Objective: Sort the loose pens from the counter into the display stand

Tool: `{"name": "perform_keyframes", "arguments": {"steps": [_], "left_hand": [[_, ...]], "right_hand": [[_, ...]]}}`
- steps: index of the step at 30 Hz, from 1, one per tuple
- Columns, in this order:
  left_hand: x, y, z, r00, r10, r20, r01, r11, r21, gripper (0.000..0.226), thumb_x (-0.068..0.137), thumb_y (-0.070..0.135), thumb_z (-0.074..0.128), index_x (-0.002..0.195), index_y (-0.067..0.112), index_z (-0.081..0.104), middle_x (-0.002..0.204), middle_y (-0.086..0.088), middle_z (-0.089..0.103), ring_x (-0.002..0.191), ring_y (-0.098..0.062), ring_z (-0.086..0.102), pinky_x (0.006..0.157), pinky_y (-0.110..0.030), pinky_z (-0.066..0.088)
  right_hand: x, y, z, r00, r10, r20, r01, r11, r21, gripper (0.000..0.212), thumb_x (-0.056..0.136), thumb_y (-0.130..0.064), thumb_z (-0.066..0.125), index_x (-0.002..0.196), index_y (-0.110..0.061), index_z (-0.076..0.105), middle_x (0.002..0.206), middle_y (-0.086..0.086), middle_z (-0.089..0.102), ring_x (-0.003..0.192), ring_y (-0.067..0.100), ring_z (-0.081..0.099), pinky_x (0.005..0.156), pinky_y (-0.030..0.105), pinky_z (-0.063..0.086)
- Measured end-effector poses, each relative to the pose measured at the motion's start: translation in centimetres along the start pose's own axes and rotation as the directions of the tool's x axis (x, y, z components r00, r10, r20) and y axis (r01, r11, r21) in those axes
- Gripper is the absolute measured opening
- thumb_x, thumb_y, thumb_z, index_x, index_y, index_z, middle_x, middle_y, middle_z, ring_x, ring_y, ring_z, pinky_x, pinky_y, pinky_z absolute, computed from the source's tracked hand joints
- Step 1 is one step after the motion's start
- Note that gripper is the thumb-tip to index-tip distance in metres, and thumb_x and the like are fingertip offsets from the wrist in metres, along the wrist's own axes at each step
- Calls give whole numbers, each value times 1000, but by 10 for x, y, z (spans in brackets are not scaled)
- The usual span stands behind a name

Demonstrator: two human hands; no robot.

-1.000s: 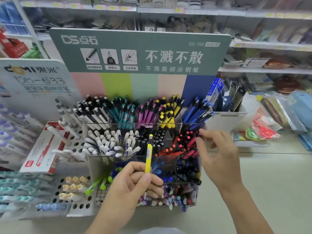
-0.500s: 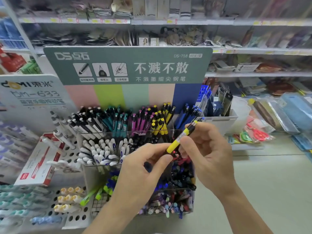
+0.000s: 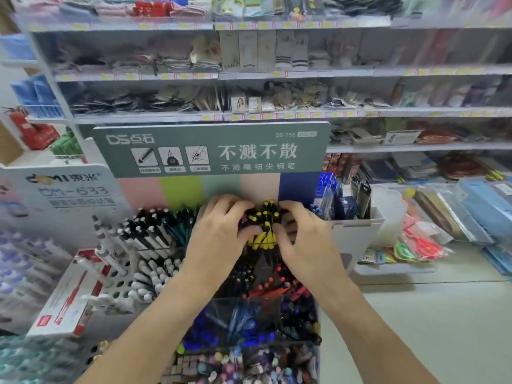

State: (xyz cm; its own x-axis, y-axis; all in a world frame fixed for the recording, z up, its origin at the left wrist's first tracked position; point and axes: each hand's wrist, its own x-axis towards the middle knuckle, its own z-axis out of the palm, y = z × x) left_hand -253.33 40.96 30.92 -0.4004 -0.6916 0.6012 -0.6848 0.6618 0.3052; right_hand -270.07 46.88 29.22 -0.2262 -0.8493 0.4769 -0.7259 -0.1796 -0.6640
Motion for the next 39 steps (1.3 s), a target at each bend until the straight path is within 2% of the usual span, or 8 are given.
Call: {"name": "perform_keyframes", "arguments": {"steps": [10,14,19,24,28,31,36,39], "left_hand": [[2,6,4,997,-44,-60,41,998,-45,26,80,26,68,103,16,70,98,-1,67,94,-28,59,83,-45,51],[-11,11,-4,1000,17,-22,-19,996,-83,36,84,26,66,118,14,68,112,0,65,106,-23,57,91,-44,48],[-48,24,-7,985,102,-139,-118,986,-114,28,85,23,75,108,8,71,109,-5,64,110,-27,56,101,-40,43],[-80,44,25,967,254,29,-248,959,-134,28,88,36,70,102,12,70,100,0,64,101,-20,56,96,-33,44],[-81,45,39,978,123,170,-128,992,16,52,76,42,79,116,12,65,111,-2,66,105,-22,61,100,-33,38],[-76,48,45,973,92,212,-118,986,115,63,72,44,83,123,13,63,109,0,68,101,-20,65,99,-35,35],[-68,44,50,992,88,87,-101,983,154,33,75,28,82,105,18,71,92,3,69,86,-20,66,92,-38,35],[-70,31,45,997,82,-12,-80,987,142,20,79,13,79,98,16,74,89,1,68,85,-22,64,89,-40,41]], "right_hand": [[3,-4,-21,989,-132,72,121,983,139,39,88,-5,78,125,-14,71,117,-4,68,88,7,69,82,22,59],[-16,0,-47,976,-183,-118,196,975,106,25,85,-2,77,110,-6,73,98,1,69,85,6,70,77,17,56],[-81,34,-46,999,33,-32,-35,996,-81,30,82,-20,82,110,-21,73,95,-11,60,79,8,61,74,21,49],[-95,45,-22,996,25,-84,-36,991,-126,27,87,-19,74,114,-13,77,103,-1,52,83,11,57,80,23,51],[-102,44,-15,999,-20,-30,12,964,-264,41,90,-12,73,131,-17,69,120,6,45,103,21,50,96,27,44],[-107,50,-18,999,-34,-27,26,964,-263,53,84,-8,80,134,-12,64,125,6,43,104,16,48,104,14,37],[-90,48,-19,988,-48,-145,28,990,-141,32,77,-12,85,107,-7,75,94,-2,57,72,4,53,75,14,49],[-82,37,-13,985,-119,-124,104,987,-123,21,81,-3,83,101,-6,77,90,0,64,75,1,56,76,6,46]]}}
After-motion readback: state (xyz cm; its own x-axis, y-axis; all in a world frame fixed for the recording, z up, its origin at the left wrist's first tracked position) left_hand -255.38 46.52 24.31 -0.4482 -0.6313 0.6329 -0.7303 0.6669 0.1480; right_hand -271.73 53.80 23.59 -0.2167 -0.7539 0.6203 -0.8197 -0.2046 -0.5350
